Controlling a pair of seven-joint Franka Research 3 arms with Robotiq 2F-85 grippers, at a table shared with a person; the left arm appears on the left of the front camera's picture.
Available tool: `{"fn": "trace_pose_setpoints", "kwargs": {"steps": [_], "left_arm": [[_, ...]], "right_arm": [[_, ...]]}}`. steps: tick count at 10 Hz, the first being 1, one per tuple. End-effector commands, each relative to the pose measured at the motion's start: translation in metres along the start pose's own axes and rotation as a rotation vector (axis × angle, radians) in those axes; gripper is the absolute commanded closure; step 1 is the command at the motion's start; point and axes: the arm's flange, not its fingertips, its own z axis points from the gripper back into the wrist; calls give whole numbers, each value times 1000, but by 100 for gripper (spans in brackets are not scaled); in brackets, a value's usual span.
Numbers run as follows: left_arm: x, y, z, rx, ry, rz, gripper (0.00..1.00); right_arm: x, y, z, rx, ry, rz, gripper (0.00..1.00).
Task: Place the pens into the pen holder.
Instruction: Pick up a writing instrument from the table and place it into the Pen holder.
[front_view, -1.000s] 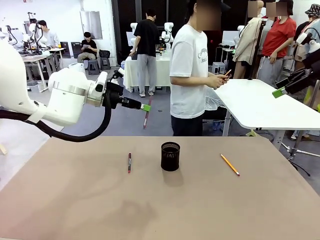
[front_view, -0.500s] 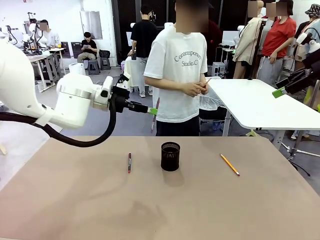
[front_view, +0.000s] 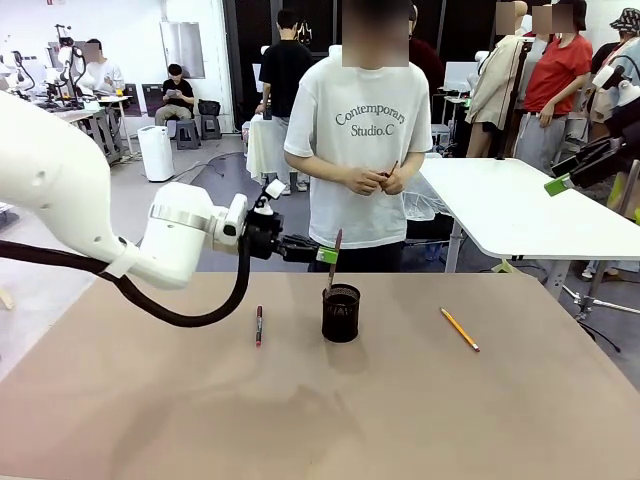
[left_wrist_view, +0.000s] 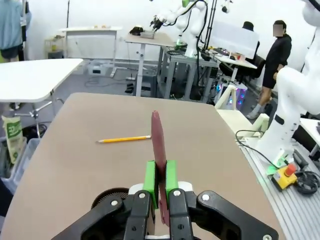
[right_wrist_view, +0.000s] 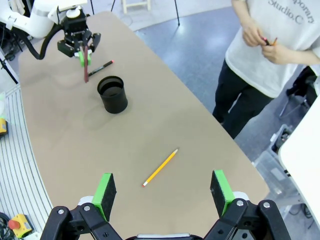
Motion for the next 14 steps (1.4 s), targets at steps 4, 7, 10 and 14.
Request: {"fn": "trace_pose_setpoints", "kwargs": {"steps": [4,7,10,14], "left_arm": [[-5,32,-15,-51,-130,-85,100],[-19,45,-21,-52,-128,-62,97],[-18,46,-19,-51,-127,-72,38],[-11,27,-5,-44,-118,-80,0]], "right_arm": [[1,0,1,2,-2,9,0],[1,0,1,2,-2,9,0],[1,0,1,2,-2,9,0],[1,0,1,2,-2,9,0]]}}
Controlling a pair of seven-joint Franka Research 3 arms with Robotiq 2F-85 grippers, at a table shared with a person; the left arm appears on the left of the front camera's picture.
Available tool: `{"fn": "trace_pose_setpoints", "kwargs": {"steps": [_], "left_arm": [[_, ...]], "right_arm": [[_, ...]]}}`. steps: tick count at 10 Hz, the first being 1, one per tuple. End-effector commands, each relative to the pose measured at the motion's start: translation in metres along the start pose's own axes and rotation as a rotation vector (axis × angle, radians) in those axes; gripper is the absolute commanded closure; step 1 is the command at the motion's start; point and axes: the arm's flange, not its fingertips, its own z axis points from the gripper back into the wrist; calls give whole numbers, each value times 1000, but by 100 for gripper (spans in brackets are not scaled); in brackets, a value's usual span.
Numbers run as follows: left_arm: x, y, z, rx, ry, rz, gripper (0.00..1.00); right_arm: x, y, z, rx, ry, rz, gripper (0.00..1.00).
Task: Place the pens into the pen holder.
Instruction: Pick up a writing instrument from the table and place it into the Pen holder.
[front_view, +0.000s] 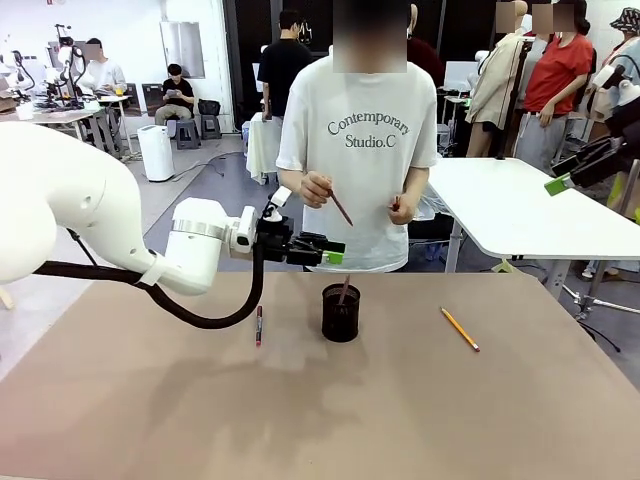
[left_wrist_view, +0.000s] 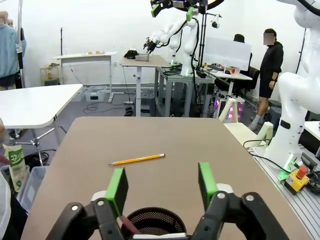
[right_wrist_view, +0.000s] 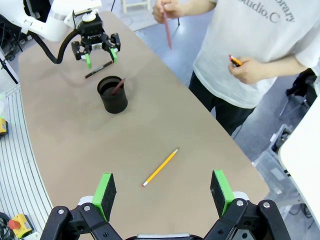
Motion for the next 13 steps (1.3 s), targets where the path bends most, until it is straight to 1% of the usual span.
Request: {"fn": "trace_pose_setpoints", "kwargs": {"steps": [1,2,5,7,8,10,11,13], "left_arm": [[6,-22,17,15,17,-8,0],[12,-28,30,21,48,-6,0],[31,-67,60,59,150,8,0],[46,-89,85,106,232,28,0],[57,-97,101,115,281,48,0],[70,-108,106,128,373,77,0],[81,-110,113,150,437,99,0],[96,-119,125,215,503,96,0]], "right_arm": [[1,0,1,2,-2,9,0],[1,0,1,2,-2,9,0],[1,0,1,2,-2,9,0],[1,0,1,2,-2,9,0],[1,0,1,2,-2,9,0],[1,0,1,2,-2,9,0],[1,0,1,2,-2,9,0],[1,0,1,2,-2,9,0]]}}
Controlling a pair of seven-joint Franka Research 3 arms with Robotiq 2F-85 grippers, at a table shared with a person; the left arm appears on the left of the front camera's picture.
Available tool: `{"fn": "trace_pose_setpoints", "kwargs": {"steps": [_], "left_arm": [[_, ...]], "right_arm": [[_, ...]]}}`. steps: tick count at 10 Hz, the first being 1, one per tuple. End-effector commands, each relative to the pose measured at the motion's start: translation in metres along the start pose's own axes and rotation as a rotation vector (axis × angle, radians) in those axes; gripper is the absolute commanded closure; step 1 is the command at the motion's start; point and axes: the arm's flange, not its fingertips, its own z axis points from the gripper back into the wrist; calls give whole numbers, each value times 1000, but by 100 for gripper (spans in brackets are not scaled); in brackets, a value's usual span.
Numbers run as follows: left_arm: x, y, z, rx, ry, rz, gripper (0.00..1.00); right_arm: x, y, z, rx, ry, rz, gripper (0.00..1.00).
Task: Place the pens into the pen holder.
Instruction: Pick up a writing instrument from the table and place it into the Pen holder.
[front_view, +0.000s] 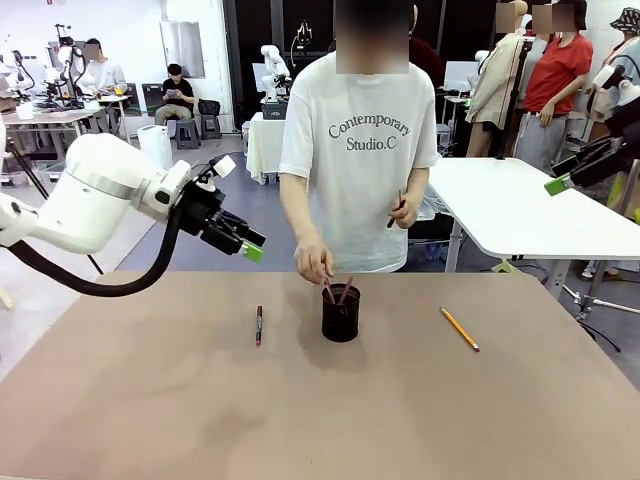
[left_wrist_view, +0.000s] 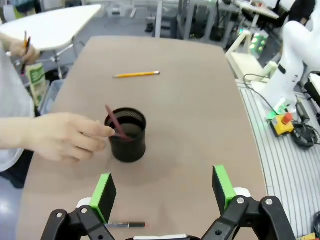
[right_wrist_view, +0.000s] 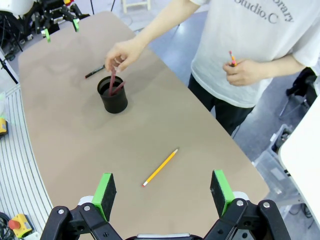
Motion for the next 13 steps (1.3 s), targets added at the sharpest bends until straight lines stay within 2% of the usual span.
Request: {"fn": "trace_pose_setpoints", "kwargs": {"steps": [1,2,4,7,9,10,13], "left_arm": [[1,-8,12,60,68,43,0],[-2,-14,20,131,87,76,0],[-4,-29,42,196,141,123,0],[-12,-41,75,278,159,160,0],[-9,-46,95,317,160,101,0],[-5,-40,104,338,151,30,0],[6,-34,113,364,195,-8,0]], "right_arm": [[1,0,1,1,-2,9,0],[1,0,1,1,-2,9,0],[1,0,1,1,-2,9,0],[1,0,1,1,-2,9,0],[1,0,1,1,-2,9,0],[1,0,1,1,-2,9,0],[1,0,1,1,-2,9,0]]}}
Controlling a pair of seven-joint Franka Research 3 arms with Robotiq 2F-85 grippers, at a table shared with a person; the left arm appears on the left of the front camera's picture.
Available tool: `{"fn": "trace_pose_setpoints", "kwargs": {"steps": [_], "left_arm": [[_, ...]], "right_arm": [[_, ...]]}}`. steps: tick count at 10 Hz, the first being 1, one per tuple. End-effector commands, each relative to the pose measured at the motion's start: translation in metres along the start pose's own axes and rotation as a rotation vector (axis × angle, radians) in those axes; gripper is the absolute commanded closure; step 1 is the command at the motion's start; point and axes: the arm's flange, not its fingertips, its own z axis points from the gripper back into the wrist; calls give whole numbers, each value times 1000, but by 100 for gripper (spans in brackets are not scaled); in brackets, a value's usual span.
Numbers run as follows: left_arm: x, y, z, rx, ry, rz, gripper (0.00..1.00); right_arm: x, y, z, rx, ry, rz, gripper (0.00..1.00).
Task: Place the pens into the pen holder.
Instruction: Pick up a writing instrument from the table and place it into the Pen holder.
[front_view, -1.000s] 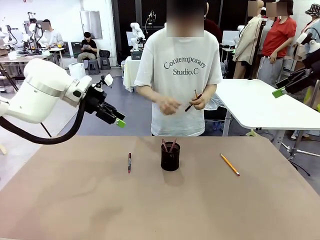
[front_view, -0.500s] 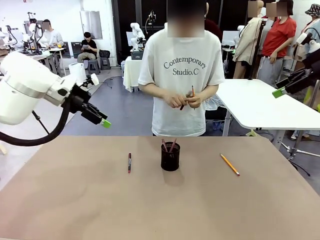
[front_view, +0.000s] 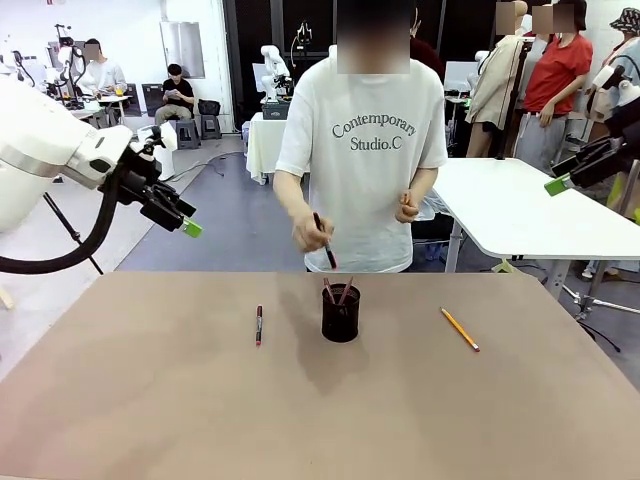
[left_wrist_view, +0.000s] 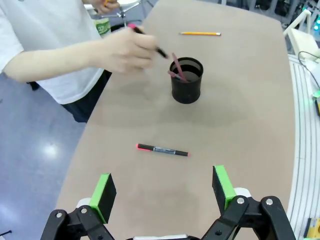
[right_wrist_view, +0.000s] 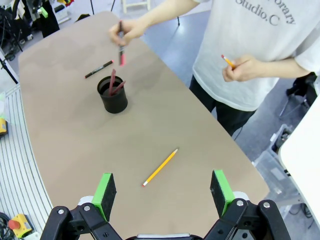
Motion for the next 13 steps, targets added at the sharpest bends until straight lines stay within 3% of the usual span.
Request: {"fn": "trace_pose_setpoints", "kwargs": {"steps": [1,5,6,13], "left_arm": [[1,4,10,24,-8,-30,0],[-2,10,34,41,-93,-18,0],[3,9,33,60,-29,-15,0],[3,9,33,60,-29,-15,0]], "right_arm": [[1,0,1,2,-2,9,0],[1,0,1,2,-2,9,0],[1,0,1,2,-2,9,0],[1,0,1,2,-2,9,0]]}}
